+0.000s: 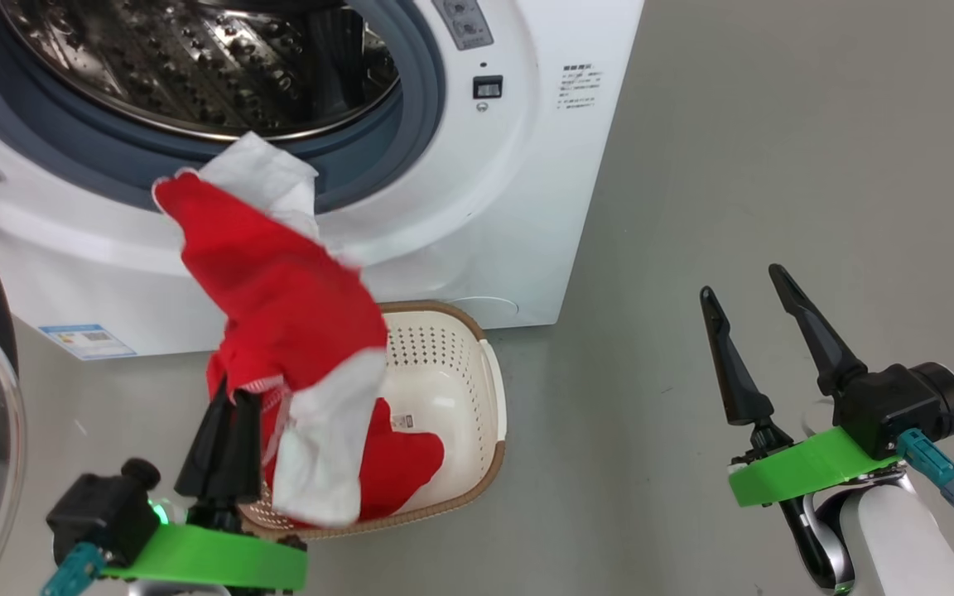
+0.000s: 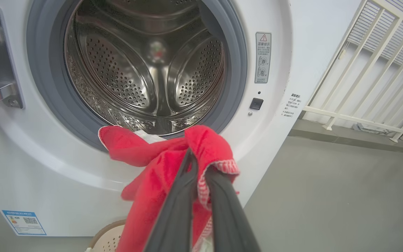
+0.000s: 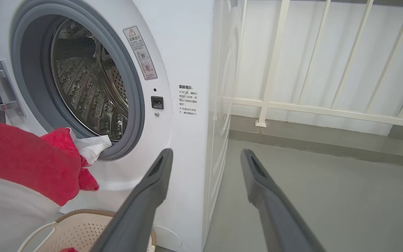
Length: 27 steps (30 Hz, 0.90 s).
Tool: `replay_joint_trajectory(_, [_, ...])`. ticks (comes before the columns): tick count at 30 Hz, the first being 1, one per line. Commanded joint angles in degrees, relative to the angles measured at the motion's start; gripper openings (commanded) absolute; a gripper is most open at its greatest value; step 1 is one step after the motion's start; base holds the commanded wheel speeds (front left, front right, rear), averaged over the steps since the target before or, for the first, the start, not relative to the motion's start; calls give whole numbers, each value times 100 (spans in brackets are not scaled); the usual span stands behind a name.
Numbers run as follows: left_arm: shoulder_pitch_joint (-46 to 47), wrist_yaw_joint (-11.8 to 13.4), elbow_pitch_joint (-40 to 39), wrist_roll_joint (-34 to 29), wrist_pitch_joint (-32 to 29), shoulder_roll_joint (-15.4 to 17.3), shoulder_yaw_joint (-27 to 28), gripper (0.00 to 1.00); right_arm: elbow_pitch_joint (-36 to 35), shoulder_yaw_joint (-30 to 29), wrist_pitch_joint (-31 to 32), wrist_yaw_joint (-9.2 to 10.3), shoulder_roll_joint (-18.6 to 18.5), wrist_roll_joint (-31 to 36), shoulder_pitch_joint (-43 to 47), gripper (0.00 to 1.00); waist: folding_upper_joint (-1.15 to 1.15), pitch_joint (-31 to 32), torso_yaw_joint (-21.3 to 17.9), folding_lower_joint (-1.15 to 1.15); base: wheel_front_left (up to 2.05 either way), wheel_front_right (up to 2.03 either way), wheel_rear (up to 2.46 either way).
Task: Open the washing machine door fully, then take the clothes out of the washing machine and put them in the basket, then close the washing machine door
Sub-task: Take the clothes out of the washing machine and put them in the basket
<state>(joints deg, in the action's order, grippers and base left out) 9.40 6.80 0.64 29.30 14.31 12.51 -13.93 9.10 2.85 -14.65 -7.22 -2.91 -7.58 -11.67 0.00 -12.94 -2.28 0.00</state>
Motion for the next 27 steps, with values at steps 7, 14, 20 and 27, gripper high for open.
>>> replay_joint_trajectory(7, [-51, 56, -217, -17, -2, 19, 84, 0, -207, 103, -35, -26, 3, -65, -23, 100, 0, -130, -56, 0, 0, 0, 0])
replay_joint_trajectory(14, [472, -143, 440, 54, 8, -41, 95, 0, -250, 132, -35, -26, 3, -87, -127, 100, 0, -457, -97, 0, 0, 0, 0])
replay_joint_trajectory(20, [1009, -381, 1498, 156, 48, -217, 182, 0, -275, 167, -35, -26, 3, -102, -232, 100, 0, -751, -174, 0, 0, 0, 0])
replay_joint_trajectory(27, [1849, -552, 3031, 368, 28, -383, 267, 0, -298, 187, -35, -26, 3, -107, -392, 100, 0, -1102, -257, 0, 0, 0, 0])
